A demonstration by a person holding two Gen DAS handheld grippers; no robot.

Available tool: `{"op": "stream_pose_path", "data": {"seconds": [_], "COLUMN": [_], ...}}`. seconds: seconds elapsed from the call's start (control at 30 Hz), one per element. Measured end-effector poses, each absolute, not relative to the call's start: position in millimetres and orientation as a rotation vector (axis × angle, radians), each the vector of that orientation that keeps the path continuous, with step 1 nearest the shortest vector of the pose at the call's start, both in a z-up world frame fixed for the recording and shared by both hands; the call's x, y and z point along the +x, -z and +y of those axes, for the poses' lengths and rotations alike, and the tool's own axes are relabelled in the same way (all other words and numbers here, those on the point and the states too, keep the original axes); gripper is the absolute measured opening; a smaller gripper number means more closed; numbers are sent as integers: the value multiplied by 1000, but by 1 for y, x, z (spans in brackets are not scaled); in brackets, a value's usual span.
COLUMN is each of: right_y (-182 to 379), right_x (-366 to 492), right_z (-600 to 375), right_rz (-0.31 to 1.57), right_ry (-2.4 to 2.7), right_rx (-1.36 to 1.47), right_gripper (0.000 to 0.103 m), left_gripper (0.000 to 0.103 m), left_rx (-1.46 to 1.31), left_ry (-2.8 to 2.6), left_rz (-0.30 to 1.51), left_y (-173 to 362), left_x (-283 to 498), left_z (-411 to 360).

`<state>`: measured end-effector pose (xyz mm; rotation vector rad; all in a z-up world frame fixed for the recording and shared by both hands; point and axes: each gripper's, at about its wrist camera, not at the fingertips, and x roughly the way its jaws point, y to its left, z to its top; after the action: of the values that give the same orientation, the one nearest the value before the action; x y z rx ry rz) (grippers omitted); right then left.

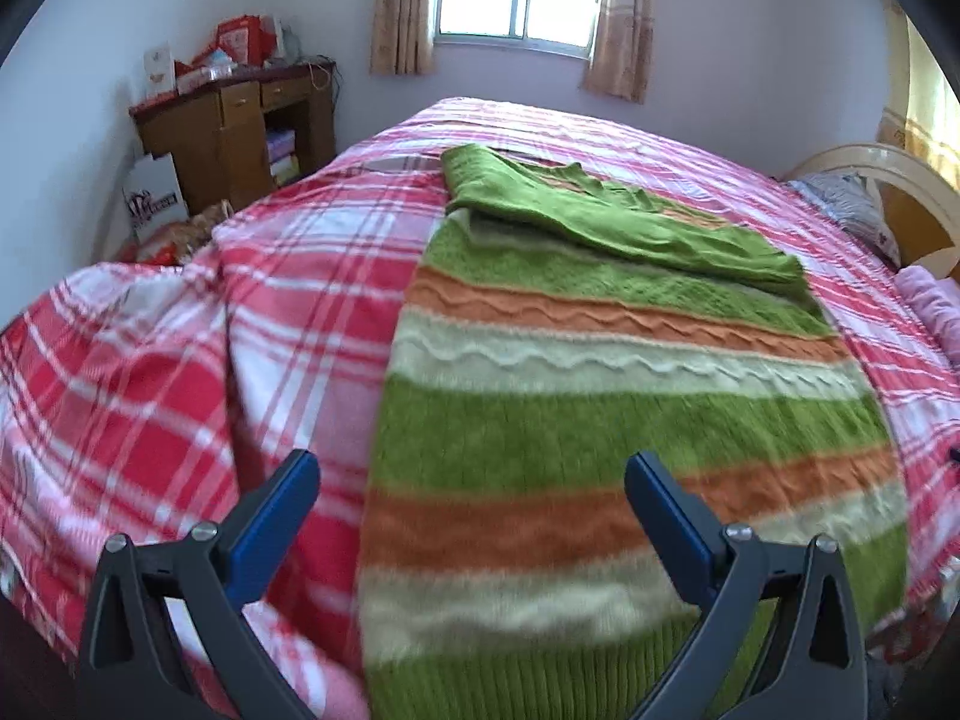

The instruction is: Fold small clothes

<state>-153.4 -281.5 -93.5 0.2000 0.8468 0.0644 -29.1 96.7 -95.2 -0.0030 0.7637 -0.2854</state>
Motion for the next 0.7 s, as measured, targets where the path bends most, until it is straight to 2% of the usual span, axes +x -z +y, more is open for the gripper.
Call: {"op": "stream_pose_path", "data": {"seconds": [0.17,0.3,0.47,0.57,0.67,0.7], "right_y": [130,152,156,165,164,164], "right_x": [-170,-169,-169,-165,-163,-162], "right_z": [-271,-261,-250,-252,-249,-249], "right_rz": [915,1013,1034,1044,1073,1091], "right_ry": [-80,-97,-165,-181,-171,-191], "right_rx": [251,270,298,344,296,301], "right_gripper": [70,58,58,53,39,28], "left_gripper": [103,103,103,103,103,103], "left_rx": [11,14,-54,-47,-56,-72], "left_ry": [301,266,236,209,190,189], "left_rz": [741,667,632,621,654,674], "left_y": [83,58,27,23,34,40], "left_x": [-46,-56,-56,-55,-50,-48], "left_z": [107,120,151,165,175,177]}}
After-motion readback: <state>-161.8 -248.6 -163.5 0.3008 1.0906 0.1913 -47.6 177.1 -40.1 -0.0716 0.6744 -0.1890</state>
